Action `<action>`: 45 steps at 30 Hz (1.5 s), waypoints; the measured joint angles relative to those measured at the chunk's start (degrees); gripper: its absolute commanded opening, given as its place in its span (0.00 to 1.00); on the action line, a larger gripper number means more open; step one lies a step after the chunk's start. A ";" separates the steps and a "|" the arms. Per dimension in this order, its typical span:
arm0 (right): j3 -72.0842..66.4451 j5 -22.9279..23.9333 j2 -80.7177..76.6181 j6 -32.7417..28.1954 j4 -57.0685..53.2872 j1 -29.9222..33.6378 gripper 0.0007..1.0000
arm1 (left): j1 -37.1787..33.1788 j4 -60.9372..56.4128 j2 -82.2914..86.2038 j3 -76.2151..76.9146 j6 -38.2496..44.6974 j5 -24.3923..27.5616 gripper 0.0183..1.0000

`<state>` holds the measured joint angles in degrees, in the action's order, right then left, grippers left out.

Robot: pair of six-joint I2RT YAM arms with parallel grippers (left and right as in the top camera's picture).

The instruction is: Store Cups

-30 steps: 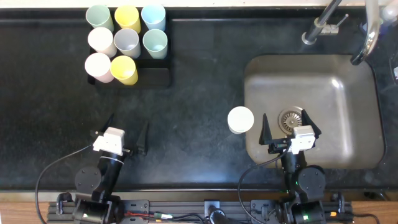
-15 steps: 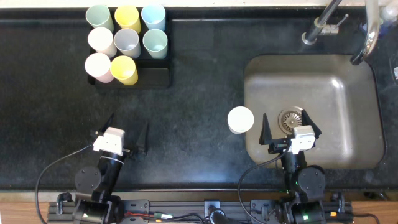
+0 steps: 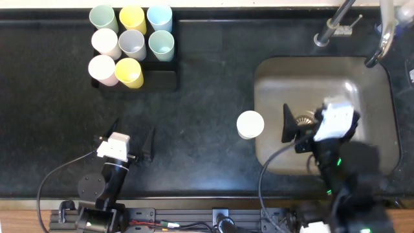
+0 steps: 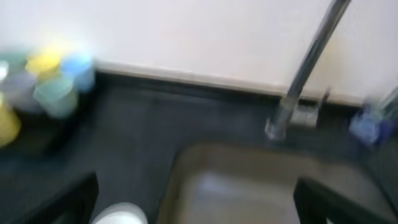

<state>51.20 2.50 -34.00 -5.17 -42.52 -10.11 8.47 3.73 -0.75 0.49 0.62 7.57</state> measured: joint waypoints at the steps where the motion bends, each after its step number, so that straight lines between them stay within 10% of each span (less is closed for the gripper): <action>1: 5.25 -0.90 -3.76 0.07 -5.79 0.00 1.00 | 0.00 0.02 0.00 0.00 0.00 0.02 1.00; 12: 30.56 -8.26 -41.70 0.04 -40.02 0.00 1.00 | 0.02 0.02 0.00 0.00 0.00 0.00 1.00; 30: 30.56 -11.47 -67.93 3.54 -41.35 -2.21 0.98 | 0.02 0.02 0.00 0.00 0.00 0.00 1.00; 34: 30.58 -11.34 -71.30 4.04 -41.03 -4.11 0.80 | 0.00 0.02 0.00 0.00 0.00 0.00 1.00; 36: 30.58 -11.15 -72.46 4.31 -40.94 -4.72 0.42 | 0.02 0.02 0.00 0.00 0.00 0.00 1.00; 38: 30.56 -10.88 -73.46 4.04 -40.35 -5.11 0.26 | 0.00 0.04 0.00 0.00 0.00 0.00 1.00; 45: 30.56 -10.56 -73.57 5.29 -36.89 -5.16 0.04 | 0.02 0.02 0.00 0.00 0.00 0.00 1.00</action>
<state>81.76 -8.05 -107.57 0.12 -79.42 -15.27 8.49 3.75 -0.75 0.49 0.62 7.57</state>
